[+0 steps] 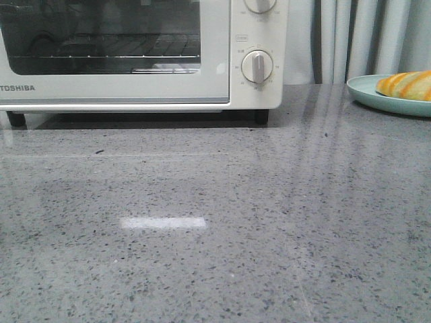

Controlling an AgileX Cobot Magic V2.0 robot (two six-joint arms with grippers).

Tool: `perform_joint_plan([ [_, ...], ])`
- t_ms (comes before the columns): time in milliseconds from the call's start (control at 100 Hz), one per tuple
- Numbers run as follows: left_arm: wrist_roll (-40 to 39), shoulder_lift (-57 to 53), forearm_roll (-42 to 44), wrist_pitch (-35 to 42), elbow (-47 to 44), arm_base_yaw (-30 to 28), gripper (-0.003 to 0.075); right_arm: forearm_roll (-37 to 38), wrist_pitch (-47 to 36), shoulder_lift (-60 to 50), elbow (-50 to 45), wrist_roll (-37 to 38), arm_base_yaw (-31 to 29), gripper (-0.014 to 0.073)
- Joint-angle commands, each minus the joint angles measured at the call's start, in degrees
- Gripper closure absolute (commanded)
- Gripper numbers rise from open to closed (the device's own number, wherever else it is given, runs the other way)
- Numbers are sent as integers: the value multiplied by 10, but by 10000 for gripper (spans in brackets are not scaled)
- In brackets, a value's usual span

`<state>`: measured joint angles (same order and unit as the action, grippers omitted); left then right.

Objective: Put bread in oven
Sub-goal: 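Pull the toaster oven door handle down with the left gripper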

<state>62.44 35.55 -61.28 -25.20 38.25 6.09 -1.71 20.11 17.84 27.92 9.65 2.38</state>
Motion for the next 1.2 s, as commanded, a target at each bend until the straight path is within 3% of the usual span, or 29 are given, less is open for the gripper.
perform_joint_plan([
  [0, 24, 47, -16, 34, 51, 24, 742, 7, -41, 10, 19, -6, -3, 653],
  [320, 30, 218, -21, 65, 150, 81, 741, 7, -32, 10, 19, -6, -3, 653],
  [620, 30, 341, -35, 74, 224, 87, 741, 7, -17, 10, 19, -6, -3, 653],
  [1020, 30, 397, -38, 82, 234, 87, 742, 7, -13, 10, 19, -6, -3, 653],
  [1190, 30, 385, -22, 26, 220, 90, 742, 7, -10, 10, 19, -6, -3, 653],
])
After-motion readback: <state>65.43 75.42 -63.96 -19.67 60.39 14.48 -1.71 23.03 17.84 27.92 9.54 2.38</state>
